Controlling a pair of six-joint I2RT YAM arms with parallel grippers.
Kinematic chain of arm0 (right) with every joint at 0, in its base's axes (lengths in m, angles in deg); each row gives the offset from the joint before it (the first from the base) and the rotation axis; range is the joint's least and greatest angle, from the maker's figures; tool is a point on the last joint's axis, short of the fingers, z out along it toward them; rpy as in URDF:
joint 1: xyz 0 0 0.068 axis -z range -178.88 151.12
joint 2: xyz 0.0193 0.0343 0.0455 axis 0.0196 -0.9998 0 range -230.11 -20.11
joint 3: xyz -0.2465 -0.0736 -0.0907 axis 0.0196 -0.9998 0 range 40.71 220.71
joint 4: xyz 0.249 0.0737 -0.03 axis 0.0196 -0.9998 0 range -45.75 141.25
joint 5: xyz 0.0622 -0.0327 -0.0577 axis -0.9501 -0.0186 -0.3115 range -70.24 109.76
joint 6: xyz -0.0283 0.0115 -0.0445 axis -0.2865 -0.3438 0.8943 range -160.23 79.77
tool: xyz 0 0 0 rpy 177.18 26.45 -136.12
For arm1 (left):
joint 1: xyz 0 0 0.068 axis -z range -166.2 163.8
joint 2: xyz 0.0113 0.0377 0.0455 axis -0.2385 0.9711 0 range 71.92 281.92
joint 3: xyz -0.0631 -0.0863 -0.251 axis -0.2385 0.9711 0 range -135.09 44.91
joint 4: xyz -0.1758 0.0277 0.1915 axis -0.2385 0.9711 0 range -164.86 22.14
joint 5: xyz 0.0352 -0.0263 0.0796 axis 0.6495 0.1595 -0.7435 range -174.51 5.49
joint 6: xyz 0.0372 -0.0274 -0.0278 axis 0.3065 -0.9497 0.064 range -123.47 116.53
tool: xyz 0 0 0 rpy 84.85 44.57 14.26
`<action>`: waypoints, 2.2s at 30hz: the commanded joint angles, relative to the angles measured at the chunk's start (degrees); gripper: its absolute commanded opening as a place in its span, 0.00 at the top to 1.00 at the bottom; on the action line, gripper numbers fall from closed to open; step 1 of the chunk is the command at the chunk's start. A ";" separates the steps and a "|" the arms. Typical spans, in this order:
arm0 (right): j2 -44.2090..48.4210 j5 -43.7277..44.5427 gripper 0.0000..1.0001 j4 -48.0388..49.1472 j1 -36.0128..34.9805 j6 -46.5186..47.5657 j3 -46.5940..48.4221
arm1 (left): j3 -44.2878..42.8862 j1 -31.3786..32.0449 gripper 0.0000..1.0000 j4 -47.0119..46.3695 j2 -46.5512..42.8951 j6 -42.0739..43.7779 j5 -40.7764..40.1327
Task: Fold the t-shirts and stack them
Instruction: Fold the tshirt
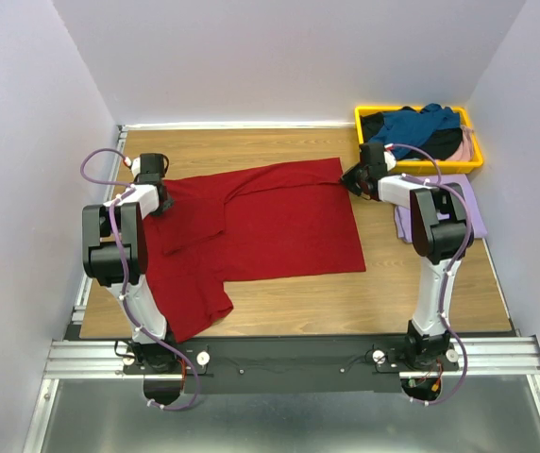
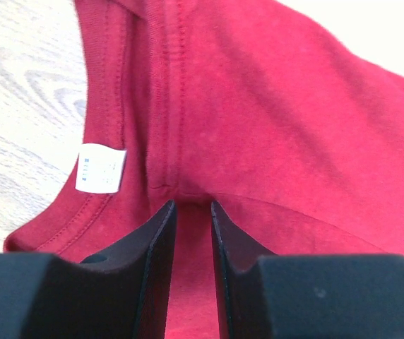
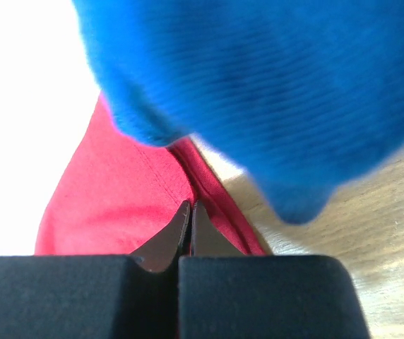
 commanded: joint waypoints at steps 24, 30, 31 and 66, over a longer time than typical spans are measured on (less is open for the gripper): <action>5.59 3.08 0.99 -6.04 1.29 13.35 0.79 | -2.85 -2.89 0.68 3.33 1.92 1.76 -4.98; 6.73 3.34 0.98 -7.53 1.29 15.37 0.35 | -2.85 -3.42 0.68 3.25 1.83 1.85 -4.89; 6.91 3.43 0.98 -7.71 1.38 15.64 0.35 | -2.93 -3.42 0.68 3.25 1.74 1.85 -4.89; 6.55 2.11 0.59 -20.89 -2.48 39.00 12.56 | -1.18 -1.67 0.64 4.83 -9.93 -0.61 -2.08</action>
